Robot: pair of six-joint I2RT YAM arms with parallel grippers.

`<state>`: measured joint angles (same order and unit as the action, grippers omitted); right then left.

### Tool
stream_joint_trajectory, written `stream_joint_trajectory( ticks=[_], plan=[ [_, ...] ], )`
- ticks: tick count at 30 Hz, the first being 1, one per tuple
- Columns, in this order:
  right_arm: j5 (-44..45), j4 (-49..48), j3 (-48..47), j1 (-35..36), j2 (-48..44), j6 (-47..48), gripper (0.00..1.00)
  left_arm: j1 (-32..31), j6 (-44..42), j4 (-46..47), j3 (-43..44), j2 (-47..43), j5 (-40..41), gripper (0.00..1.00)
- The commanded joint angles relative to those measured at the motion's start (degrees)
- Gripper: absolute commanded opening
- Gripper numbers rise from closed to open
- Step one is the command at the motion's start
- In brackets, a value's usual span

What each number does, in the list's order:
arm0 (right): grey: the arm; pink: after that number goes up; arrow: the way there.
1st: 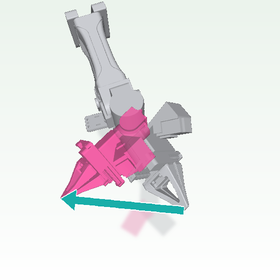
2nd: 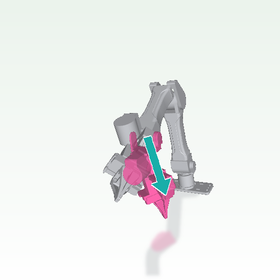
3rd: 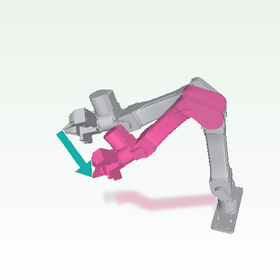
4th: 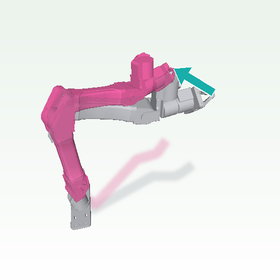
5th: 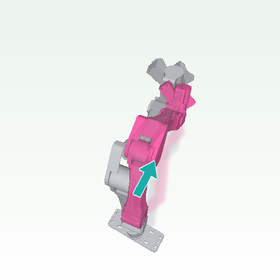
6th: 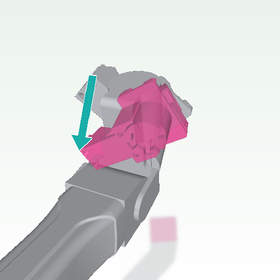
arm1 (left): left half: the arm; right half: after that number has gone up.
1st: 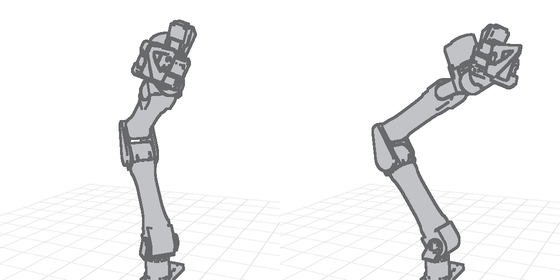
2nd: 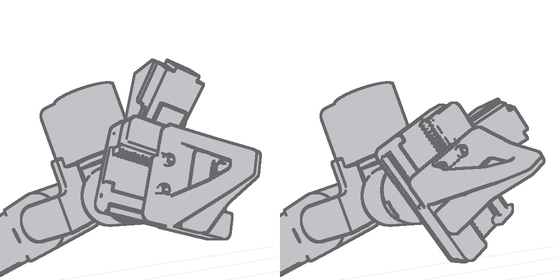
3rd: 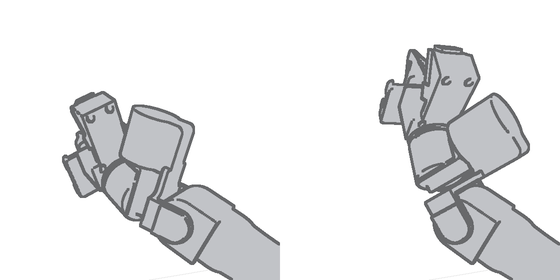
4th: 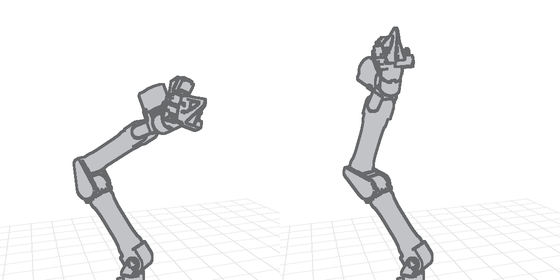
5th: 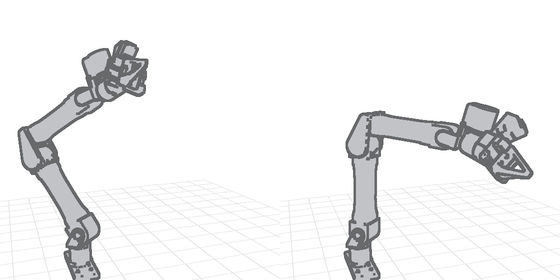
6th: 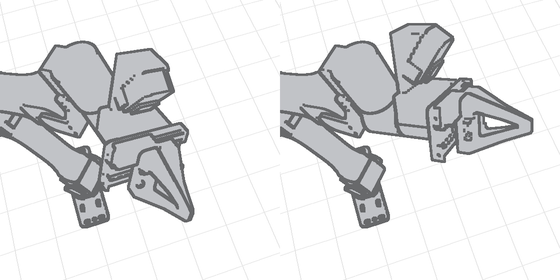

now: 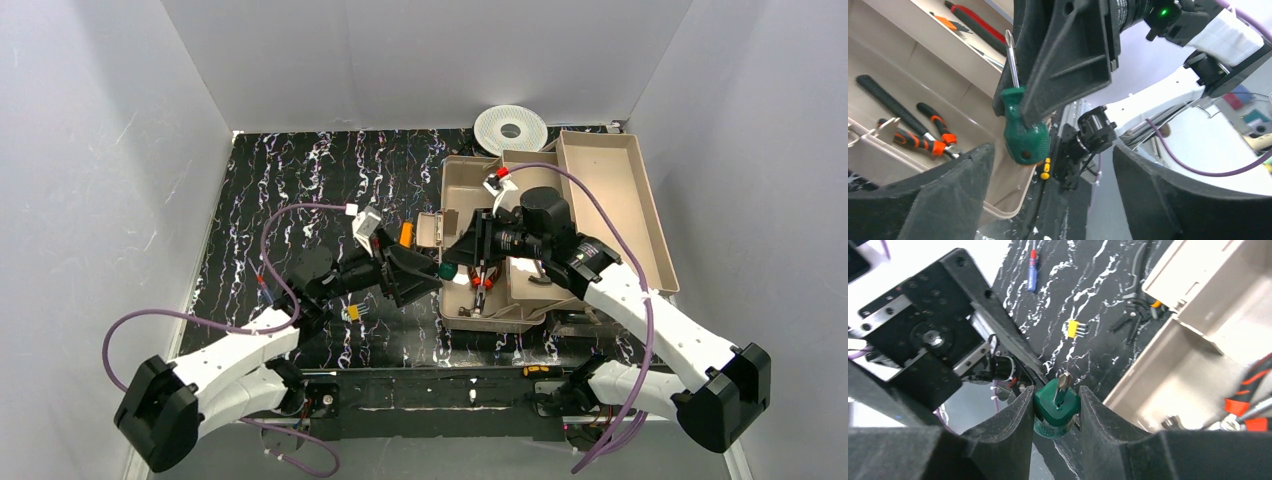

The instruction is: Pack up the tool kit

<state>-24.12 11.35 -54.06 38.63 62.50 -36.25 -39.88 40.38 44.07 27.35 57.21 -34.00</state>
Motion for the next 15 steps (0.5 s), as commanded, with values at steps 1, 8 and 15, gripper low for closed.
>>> stream_joint_trajectory(
  ticks=[1,8,15],
  plan=[
    [7.8,7.7,-6.0,0.1,-0.6,4.9,0.08,-0.1,-4.8,-9.2,-0.9,-6.1,6.8,0.96],
    [20.8,25.4,-13.8,0.2,5.5,12.0,0.09,-0.1,-9.3,-40.9,4.9,-9.5,30.1,0.98],
    [27.2,30.9,-17.2,2.5,12.1,13.6,0.15,-0.1,-10.1,-54.2,9.0,-5.5,43.7,0.98]
  ],
)
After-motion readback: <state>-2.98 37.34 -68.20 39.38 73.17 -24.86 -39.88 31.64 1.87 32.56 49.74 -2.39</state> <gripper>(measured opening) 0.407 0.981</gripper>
